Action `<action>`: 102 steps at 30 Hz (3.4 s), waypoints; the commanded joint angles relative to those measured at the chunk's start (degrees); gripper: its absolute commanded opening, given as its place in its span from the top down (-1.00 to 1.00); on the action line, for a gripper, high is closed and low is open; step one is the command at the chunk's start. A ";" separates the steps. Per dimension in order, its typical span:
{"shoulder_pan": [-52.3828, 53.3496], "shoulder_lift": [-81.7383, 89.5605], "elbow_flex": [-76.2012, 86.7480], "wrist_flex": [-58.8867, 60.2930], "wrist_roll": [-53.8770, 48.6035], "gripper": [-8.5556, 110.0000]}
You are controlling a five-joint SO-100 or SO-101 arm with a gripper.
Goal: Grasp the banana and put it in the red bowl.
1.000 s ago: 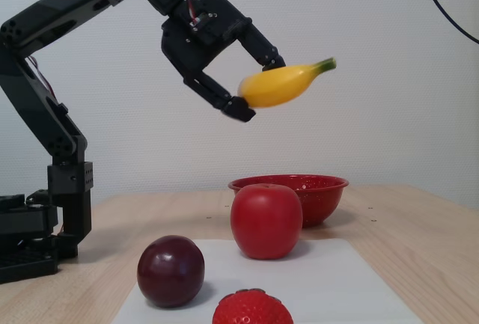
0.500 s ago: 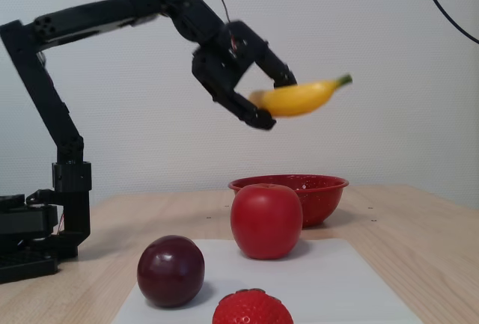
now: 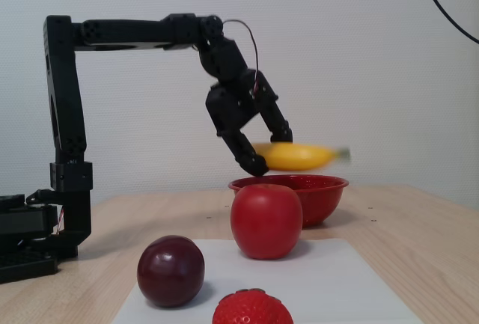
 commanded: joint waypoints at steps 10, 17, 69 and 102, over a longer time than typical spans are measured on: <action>-0.70 5.80 -11.60 3.34 0.62 0.53; -2.55 8.17 -15.21 8.96 -1.41 0.77; -31.38 73.92 57.57 -11.16 -4.22 0.85; -30.50 90.44 95.89 -22.24 -5.27 0.85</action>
